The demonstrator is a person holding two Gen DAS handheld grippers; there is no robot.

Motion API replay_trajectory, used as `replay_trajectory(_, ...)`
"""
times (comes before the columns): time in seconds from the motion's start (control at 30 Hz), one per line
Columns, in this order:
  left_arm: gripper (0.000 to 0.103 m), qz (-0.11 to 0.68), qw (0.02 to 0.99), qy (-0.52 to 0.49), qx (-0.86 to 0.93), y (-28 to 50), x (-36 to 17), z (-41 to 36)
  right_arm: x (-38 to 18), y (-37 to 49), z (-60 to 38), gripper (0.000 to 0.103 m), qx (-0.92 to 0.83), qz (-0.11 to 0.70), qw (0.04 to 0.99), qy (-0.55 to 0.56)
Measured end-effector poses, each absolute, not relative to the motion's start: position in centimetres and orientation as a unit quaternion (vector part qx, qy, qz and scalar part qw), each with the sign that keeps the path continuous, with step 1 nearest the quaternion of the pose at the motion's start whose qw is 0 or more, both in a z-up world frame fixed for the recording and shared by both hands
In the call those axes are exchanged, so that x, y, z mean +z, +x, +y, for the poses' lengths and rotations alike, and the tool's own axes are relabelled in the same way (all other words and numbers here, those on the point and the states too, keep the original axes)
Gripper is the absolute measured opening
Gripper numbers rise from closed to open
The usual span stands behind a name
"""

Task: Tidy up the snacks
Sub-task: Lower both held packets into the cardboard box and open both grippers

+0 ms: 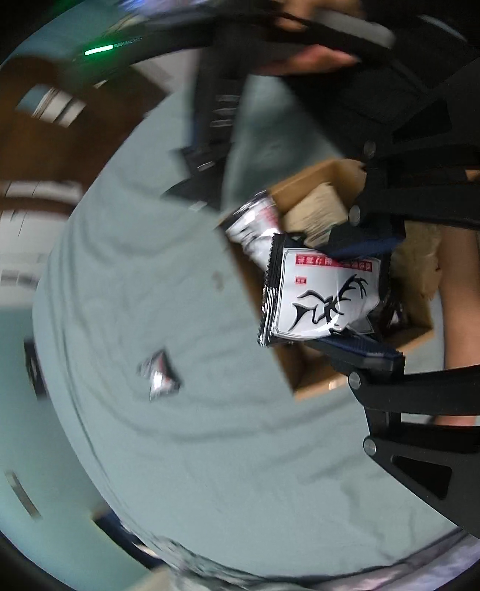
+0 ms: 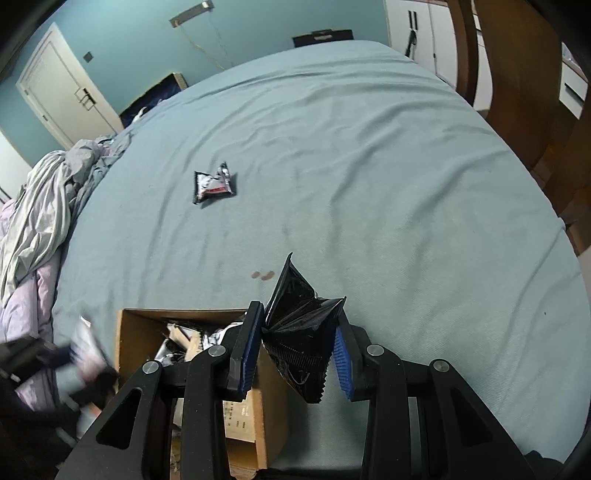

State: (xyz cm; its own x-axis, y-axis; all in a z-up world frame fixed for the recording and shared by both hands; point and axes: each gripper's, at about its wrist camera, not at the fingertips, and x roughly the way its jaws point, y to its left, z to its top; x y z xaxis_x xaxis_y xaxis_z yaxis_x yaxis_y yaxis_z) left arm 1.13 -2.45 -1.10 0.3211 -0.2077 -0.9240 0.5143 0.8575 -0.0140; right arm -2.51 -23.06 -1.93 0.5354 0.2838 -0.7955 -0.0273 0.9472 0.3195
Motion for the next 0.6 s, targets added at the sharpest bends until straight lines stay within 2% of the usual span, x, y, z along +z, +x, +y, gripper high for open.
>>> replay_trajectory(0.03,0.063,0.53,0.803,0.156,-0.225,1.0,-2.0,-2.7,-1.8,-2.6,-22.9,0.034,0.094,0.47,0.867,0.133)
replay_trajectory(0.07,0.077,0.522,0.81,0.166,-0.209,0.8,-2.5,-2.8,-1.7,-2.7,-22.7,0.034,0.099,0.468,0.869,0.129)
replay_trajectory(0.23,0.083,0.508,0.832,0.152,-0.163,1.9,-2.3,-1.0,-2.0,-3.1,-21.6,0.034,0.131,0.465,0.868,0.113)
replay_trajectory(0.6,0.083,0.477,0.874,0.092,-0.014,4.7,-1.2,4.9,-2.5,-4.1,-18.2,0.035,0.253,0.477,0.84,0.054)
